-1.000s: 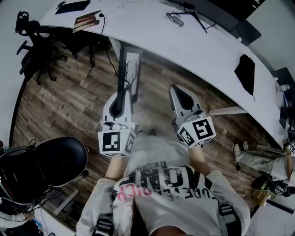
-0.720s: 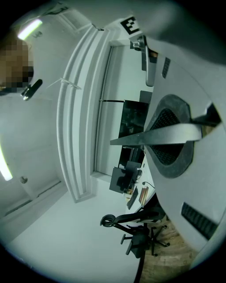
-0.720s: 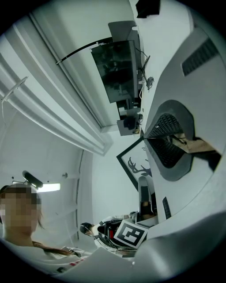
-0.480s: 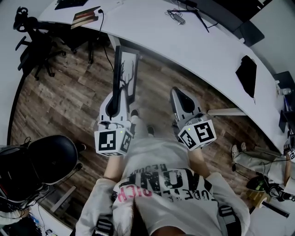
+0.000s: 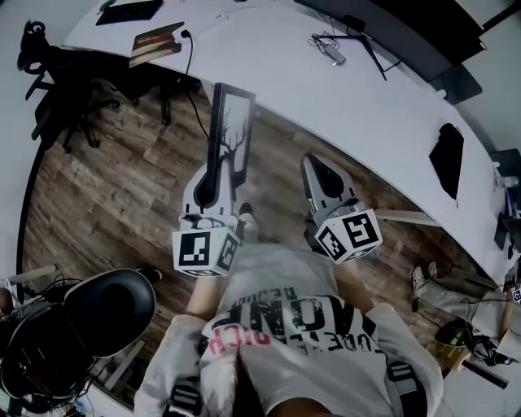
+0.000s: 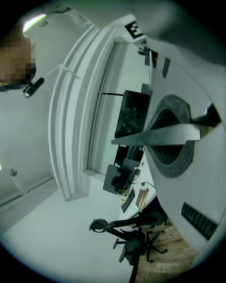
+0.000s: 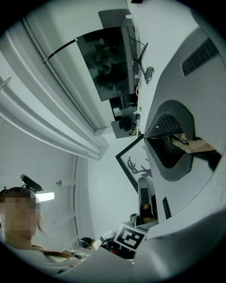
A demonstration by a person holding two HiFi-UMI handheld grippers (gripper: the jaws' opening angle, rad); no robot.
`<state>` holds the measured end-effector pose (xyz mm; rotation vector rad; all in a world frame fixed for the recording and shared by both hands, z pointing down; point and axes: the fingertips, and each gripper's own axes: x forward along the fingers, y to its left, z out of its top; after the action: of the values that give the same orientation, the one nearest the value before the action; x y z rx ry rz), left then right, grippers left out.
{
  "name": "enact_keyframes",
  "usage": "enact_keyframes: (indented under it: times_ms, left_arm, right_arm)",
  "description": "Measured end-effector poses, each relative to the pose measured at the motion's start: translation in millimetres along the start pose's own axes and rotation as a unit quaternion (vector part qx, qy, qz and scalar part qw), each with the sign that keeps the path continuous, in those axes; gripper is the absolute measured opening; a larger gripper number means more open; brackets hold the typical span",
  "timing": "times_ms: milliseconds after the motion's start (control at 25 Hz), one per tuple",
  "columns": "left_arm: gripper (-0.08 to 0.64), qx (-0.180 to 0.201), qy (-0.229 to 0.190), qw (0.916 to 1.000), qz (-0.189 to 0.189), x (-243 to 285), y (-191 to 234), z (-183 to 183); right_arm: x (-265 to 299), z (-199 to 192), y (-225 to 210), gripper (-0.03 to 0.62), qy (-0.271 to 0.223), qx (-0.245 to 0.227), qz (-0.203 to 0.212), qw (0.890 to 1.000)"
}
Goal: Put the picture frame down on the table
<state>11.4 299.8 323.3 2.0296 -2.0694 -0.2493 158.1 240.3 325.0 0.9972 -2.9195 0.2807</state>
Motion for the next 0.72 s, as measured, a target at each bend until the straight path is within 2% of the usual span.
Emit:
enact_keyframes:
  times_ms: [400,720]
  left_arm:
    - [0.017,-0.001,-0.005,1.0,-0.006,56,76,29]
    - [0.017,-0.01,0.005,0.9999,-0.003,80,102,30]
  right_arm:
    - [87,7,3,0.002,0.001,0.006,-0.024,1.0]
    - [114,8,-6,0.002,0.004,0.012,-0.039,0.999]
